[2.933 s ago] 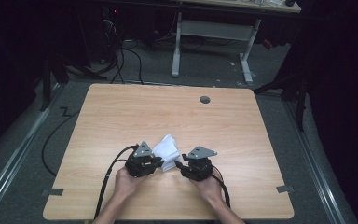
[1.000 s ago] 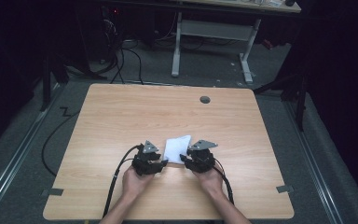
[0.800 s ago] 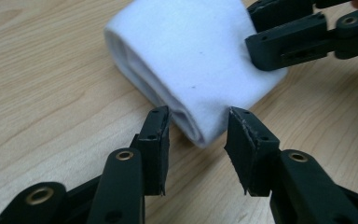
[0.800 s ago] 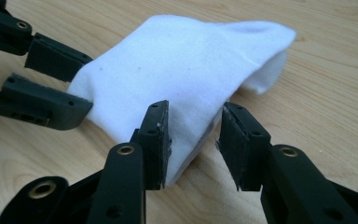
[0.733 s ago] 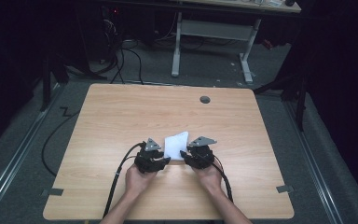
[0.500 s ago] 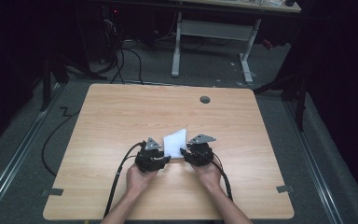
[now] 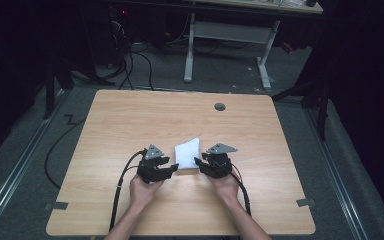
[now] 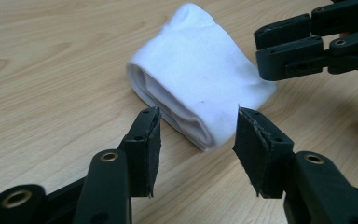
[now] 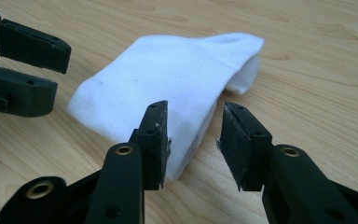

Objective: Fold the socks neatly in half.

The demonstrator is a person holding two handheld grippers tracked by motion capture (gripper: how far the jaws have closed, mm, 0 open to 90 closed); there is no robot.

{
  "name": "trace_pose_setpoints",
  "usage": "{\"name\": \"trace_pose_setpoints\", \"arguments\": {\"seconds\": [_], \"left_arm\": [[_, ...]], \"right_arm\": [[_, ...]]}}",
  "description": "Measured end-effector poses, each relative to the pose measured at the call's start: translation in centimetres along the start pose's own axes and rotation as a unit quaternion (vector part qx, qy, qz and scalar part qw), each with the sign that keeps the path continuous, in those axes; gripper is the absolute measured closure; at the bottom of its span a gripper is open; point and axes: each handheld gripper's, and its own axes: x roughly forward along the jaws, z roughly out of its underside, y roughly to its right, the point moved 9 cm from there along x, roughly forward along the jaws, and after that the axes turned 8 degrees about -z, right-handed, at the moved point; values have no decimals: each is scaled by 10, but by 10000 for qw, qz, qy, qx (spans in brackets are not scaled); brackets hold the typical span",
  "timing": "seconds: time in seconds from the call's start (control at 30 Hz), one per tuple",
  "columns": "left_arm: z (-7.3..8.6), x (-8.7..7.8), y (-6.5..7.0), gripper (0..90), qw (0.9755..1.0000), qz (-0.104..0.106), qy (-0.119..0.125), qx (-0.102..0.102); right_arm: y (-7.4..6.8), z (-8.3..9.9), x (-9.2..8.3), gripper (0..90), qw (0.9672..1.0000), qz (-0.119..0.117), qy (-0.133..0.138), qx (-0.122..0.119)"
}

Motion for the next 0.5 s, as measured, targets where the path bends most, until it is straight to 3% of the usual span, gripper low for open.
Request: {"name": "trace_pose_setpoints", "arguments": {"seconds": [0.5], "left_arm": [[-6, -21, -18, 492, 9992, -210, 293, -195]], "right_arm": [[8, 0, -20, 599, 9997, 17, 232, 122]]}}
